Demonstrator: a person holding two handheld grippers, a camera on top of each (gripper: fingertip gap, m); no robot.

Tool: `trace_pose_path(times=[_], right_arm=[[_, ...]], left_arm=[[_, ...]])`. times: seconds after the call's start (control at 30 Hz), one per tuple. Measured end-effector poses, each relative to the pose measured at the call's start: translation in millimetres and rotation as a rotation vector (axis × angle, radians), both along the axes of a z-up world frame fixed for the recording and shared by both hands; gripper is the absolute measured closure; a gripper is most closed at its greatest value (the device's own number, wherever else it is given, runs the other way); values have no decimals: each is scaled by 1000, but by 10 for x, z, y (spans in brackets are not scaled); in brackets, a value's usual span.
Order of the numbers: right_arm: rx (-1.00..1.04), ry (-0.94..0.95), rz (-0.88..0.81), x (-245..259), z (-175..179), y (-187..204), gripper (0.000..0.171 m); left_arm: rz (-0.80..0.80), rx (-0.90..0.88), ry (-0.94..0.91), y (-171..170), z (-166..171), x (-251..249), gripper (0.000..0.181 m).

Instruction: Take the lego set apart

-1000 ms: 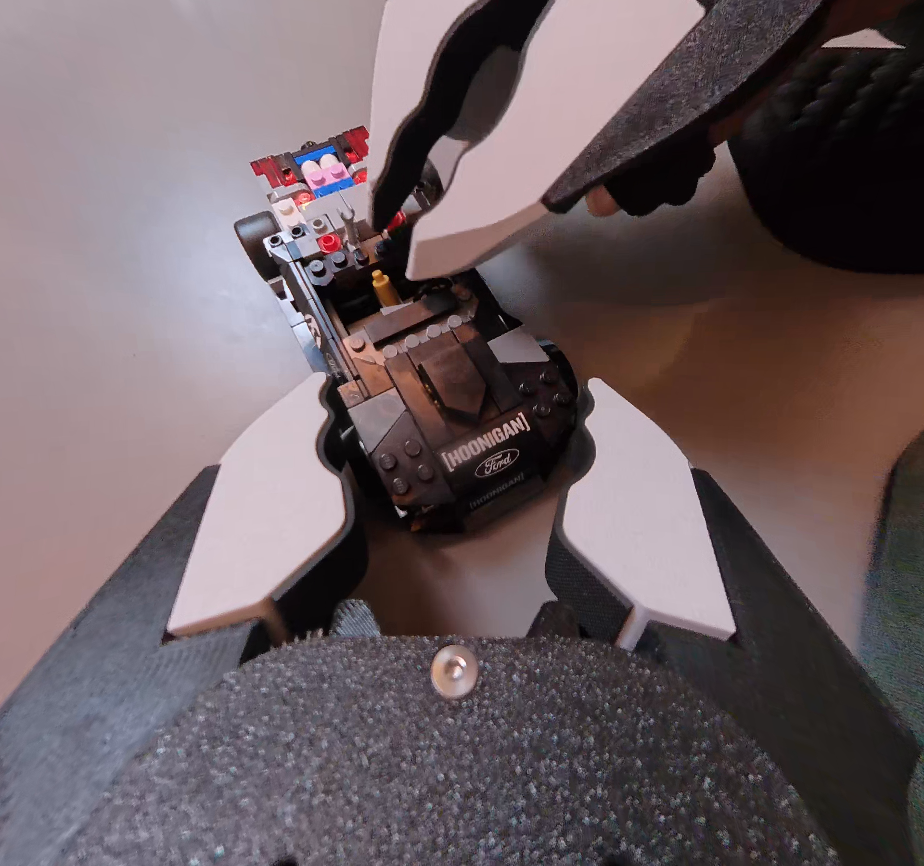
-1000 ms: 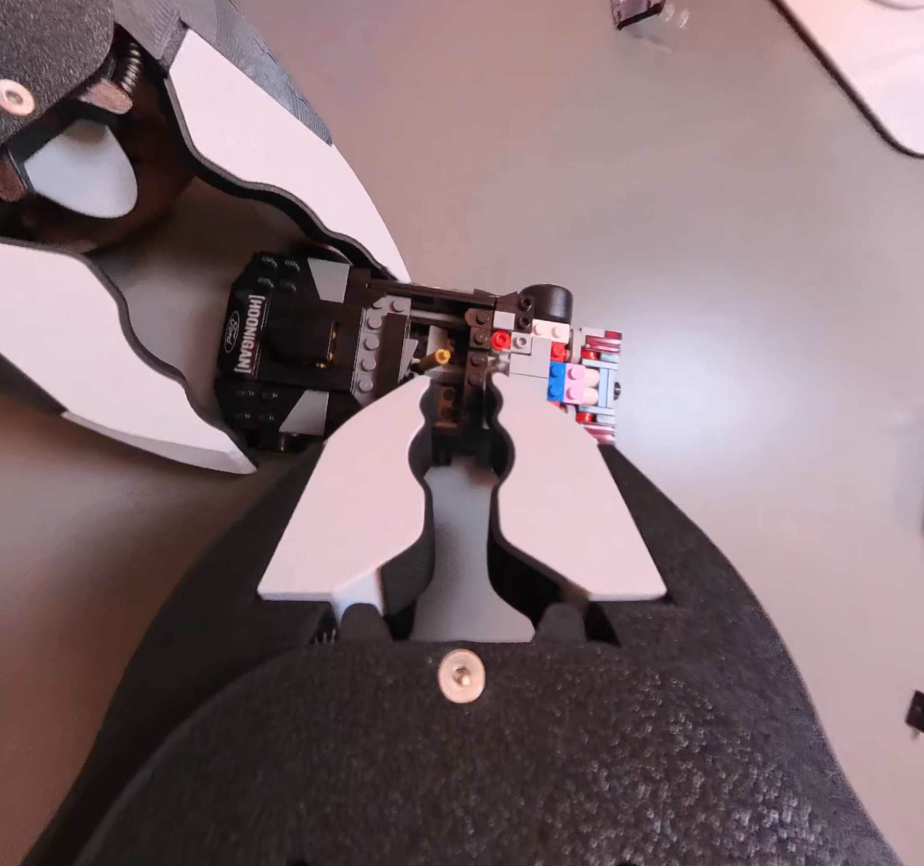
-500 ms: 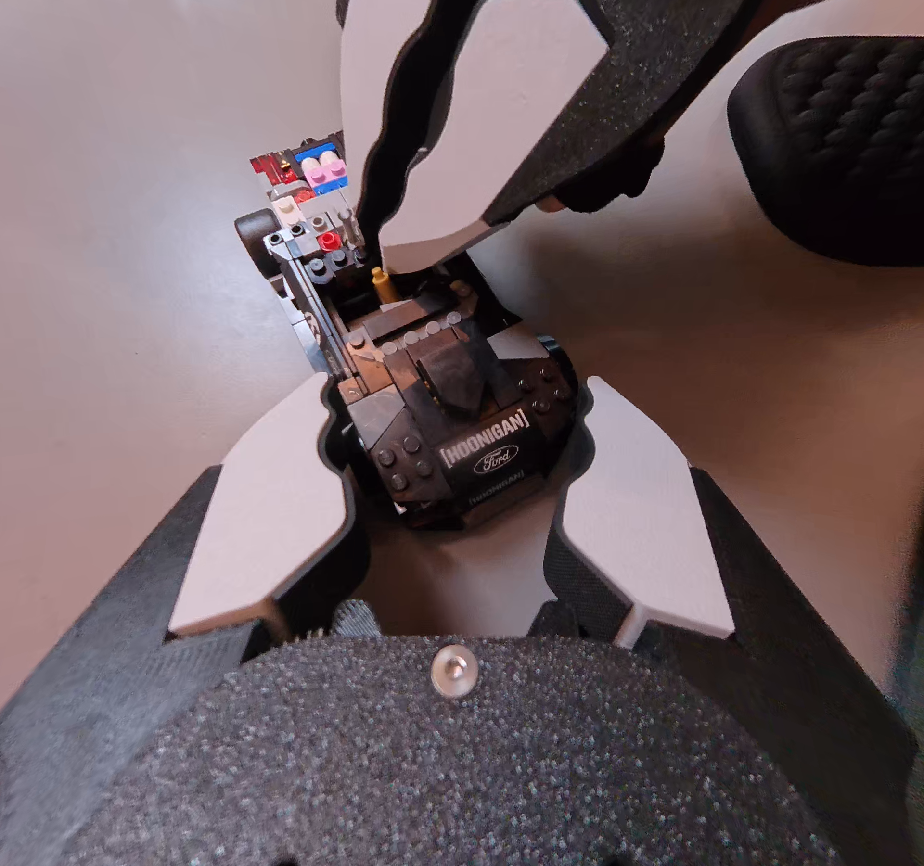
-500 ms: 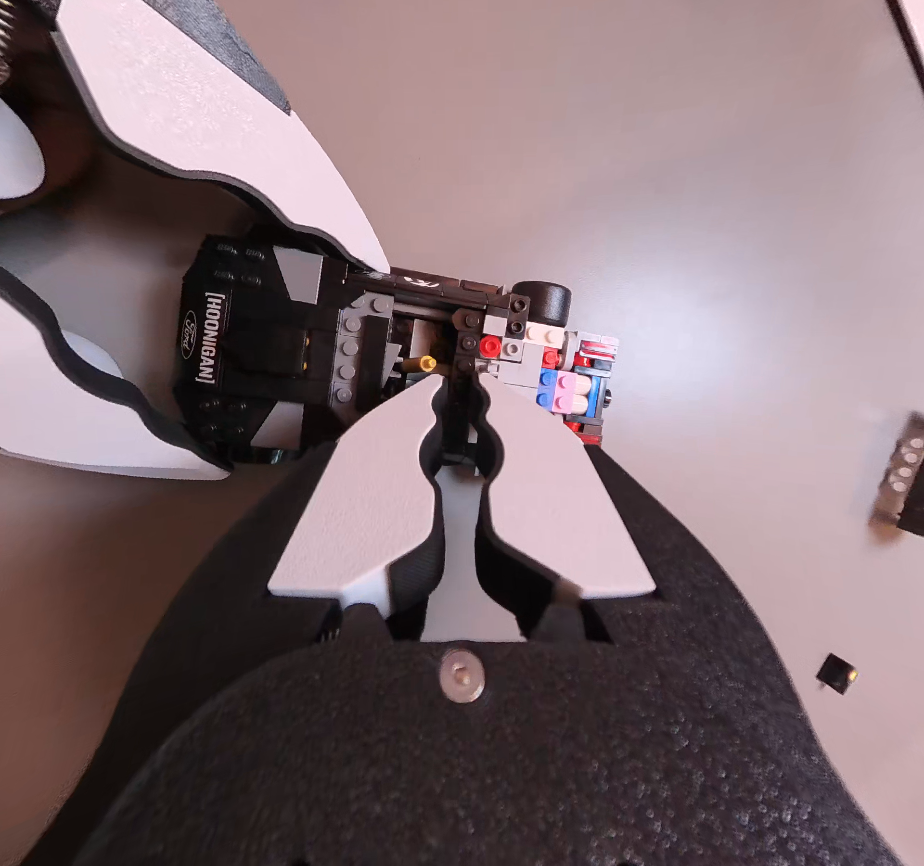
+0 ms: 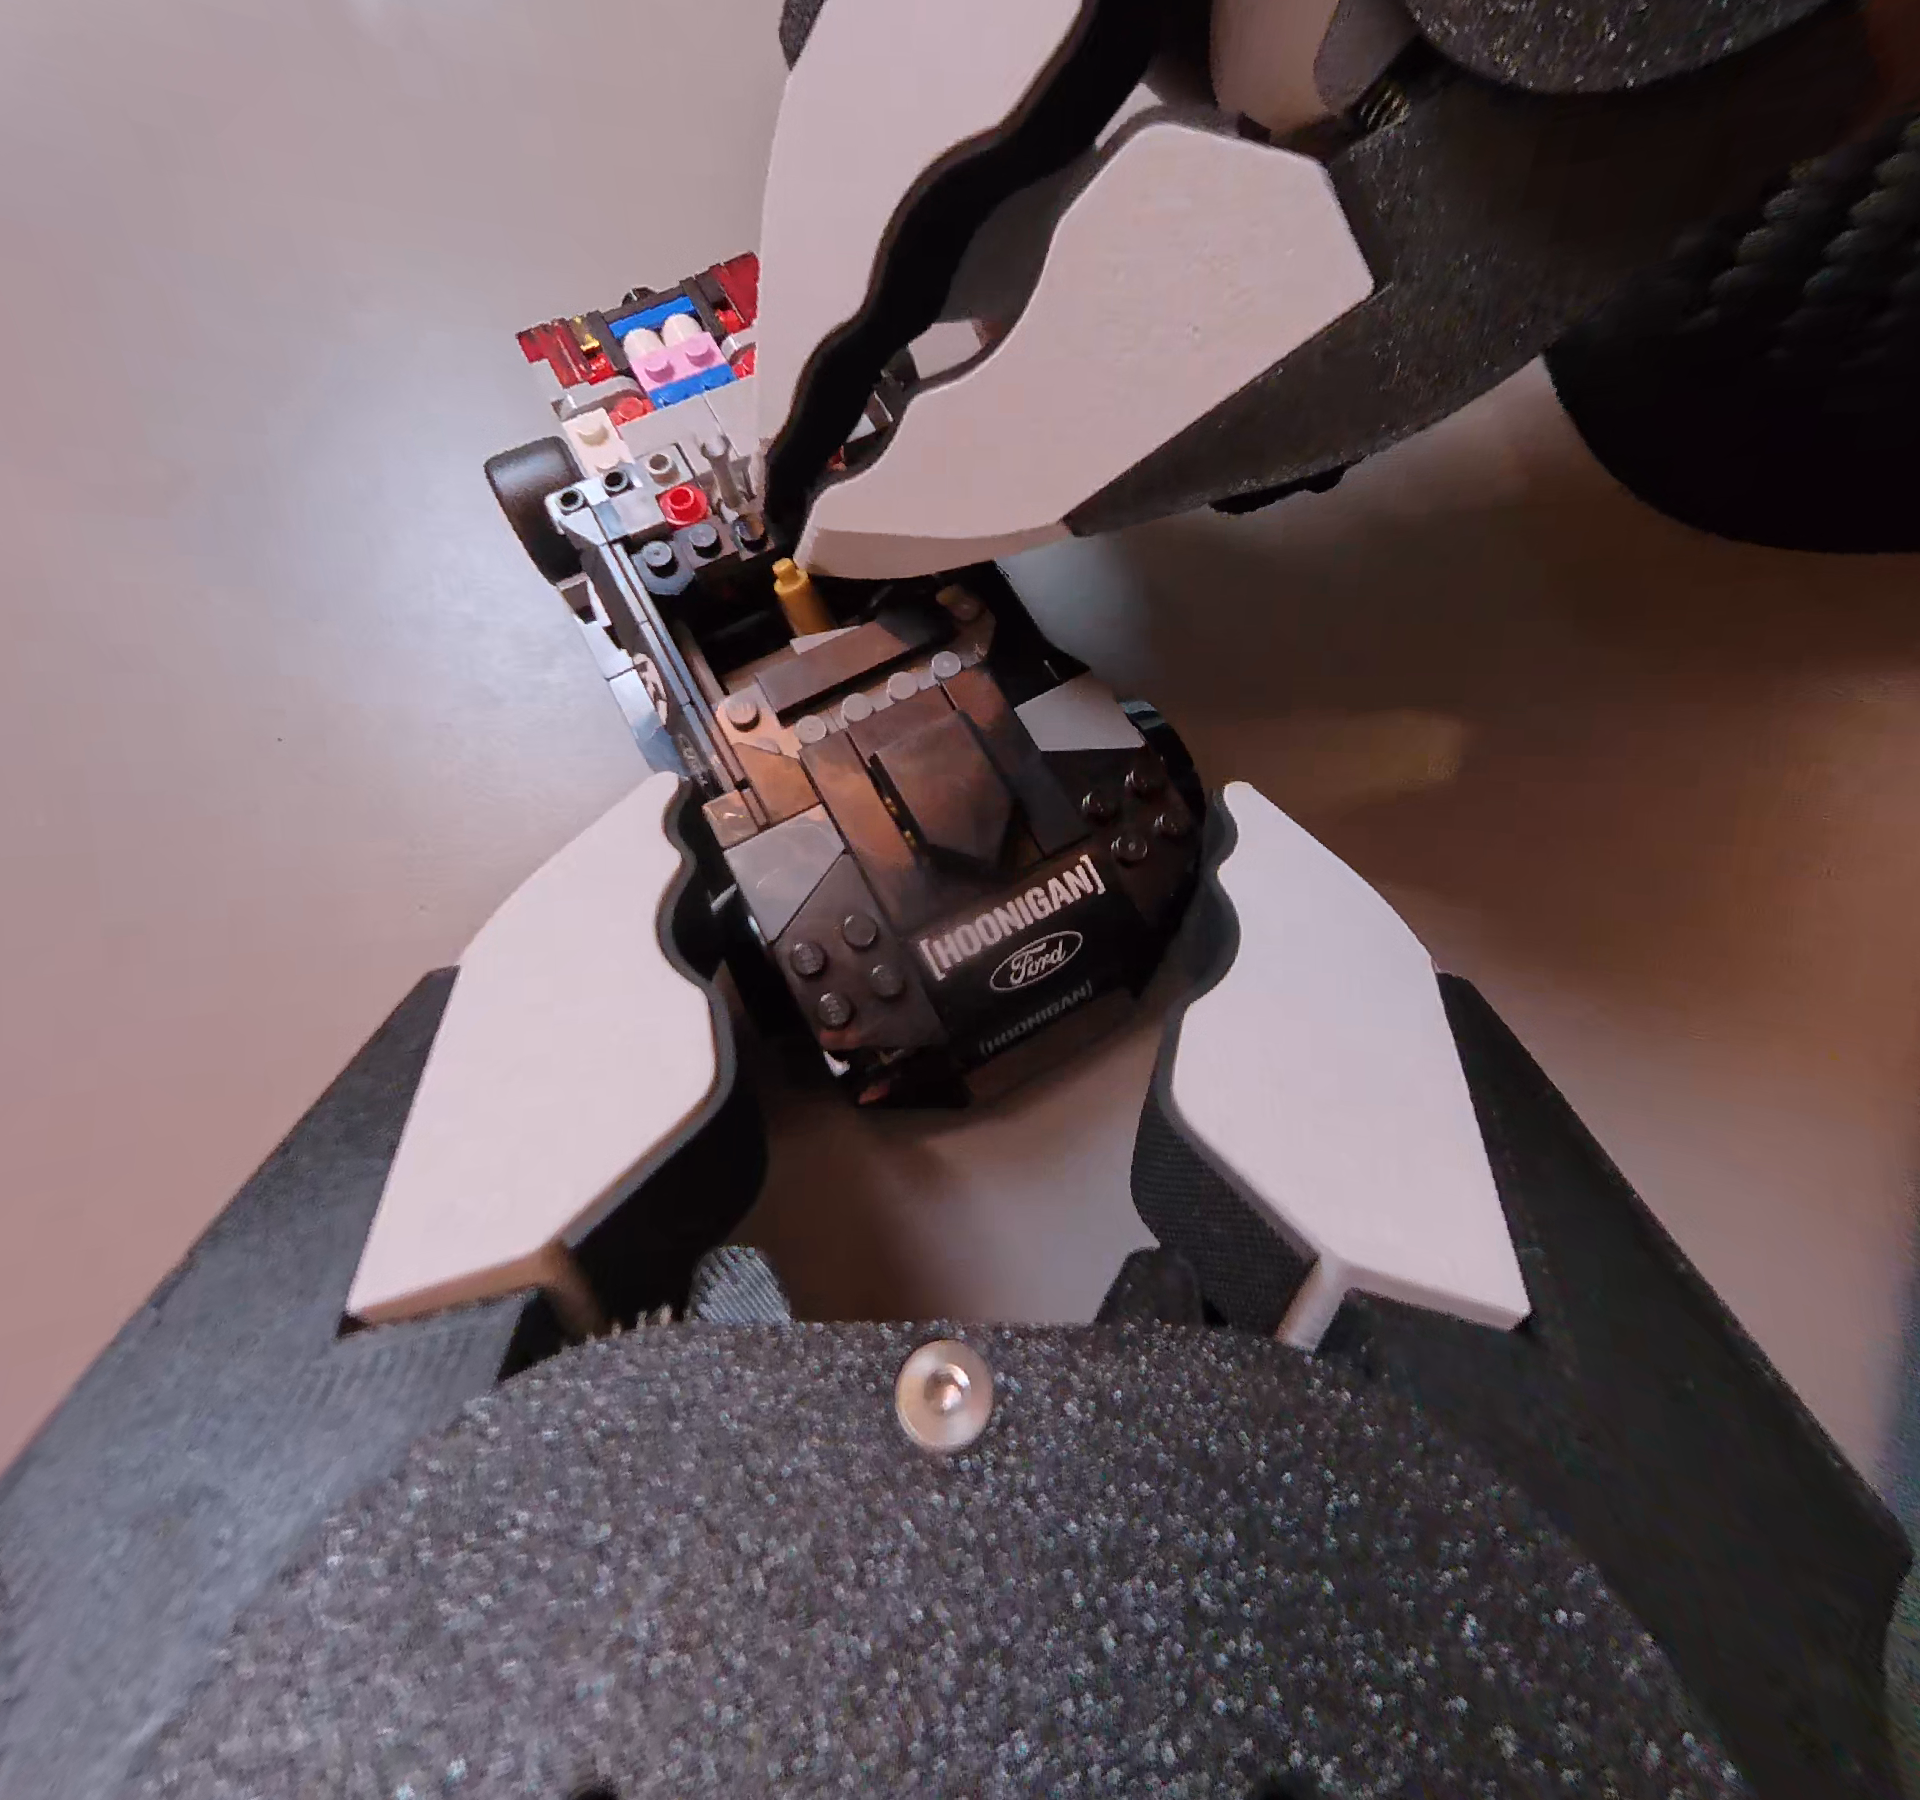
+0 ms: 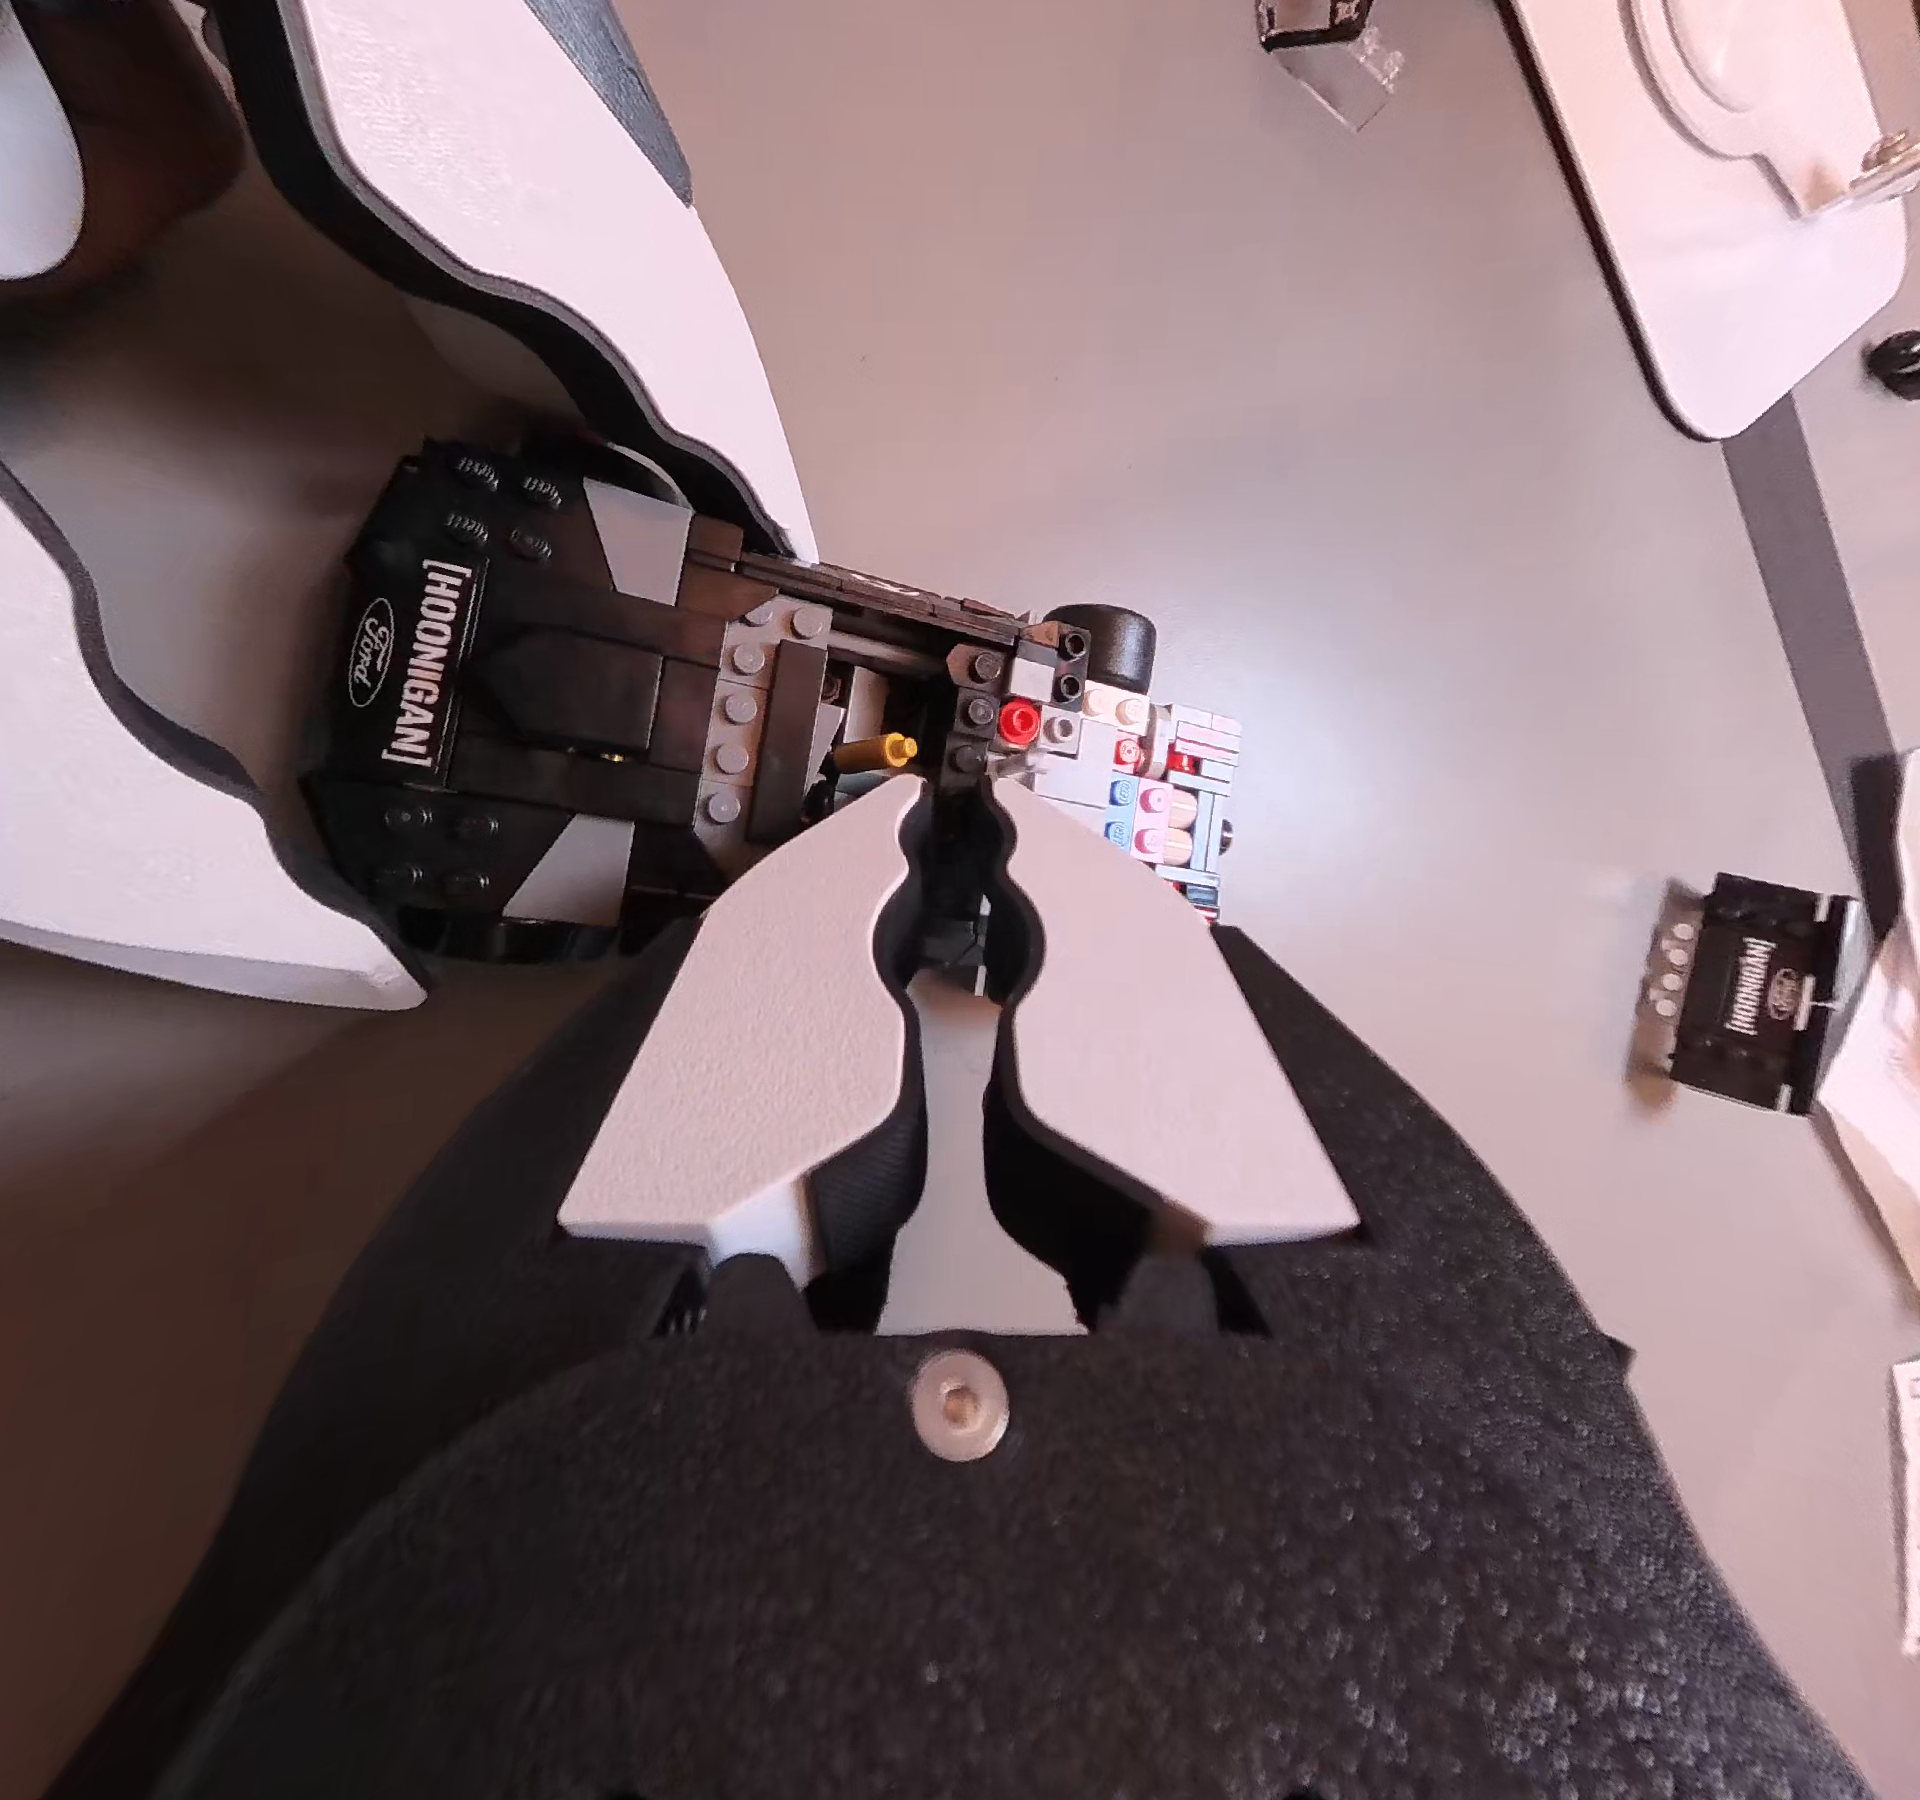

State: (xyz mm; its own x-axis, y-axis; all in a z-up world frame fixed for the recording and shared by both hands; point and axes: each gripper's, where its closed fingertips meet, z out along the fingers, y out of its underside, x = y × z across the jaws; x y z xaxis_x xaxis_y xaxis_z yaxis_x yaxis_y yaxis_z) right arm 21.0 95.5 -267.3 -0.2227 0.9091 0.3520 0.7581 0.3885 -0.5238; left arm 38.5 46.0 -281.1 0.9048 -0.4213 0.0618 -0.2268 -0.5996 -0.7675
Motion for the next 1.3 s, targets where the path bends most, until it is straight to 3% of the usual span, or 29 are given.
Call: trace_pose_path(times=[0.2, 0.37, 0.47, 0.93, 1.07, 1.17, 1.3], right_arm=[[-38, 8, -10, -2, 5, 1, 165], [-343, 25, -89, -1, 4, 1, 165], [-401, 7, -88, -1, 10, 4, 165], [-41, 72, -15, -3, 35, -3, 165], [-114, 139, 67, -97, 143, -245, 171], [-119, 167, -11, -30, 275, 47, 171], [-117, 147, -13, -7, 300, -6, 171]], left_arm=[[4, 0, -1, 5, 1, 1, 92], [5, 4, 2, 2, 1, 3, 92], [8, 4, 5, 3, 1, 4, 92], [2, -2, 3, 16, -3, 5, 92], [12, -7, -4, 63, 0, 4, 92], [11, 9, -20, 1, 49, -6, 95], [6, -6, -25, 1, 23, -5, 95]])
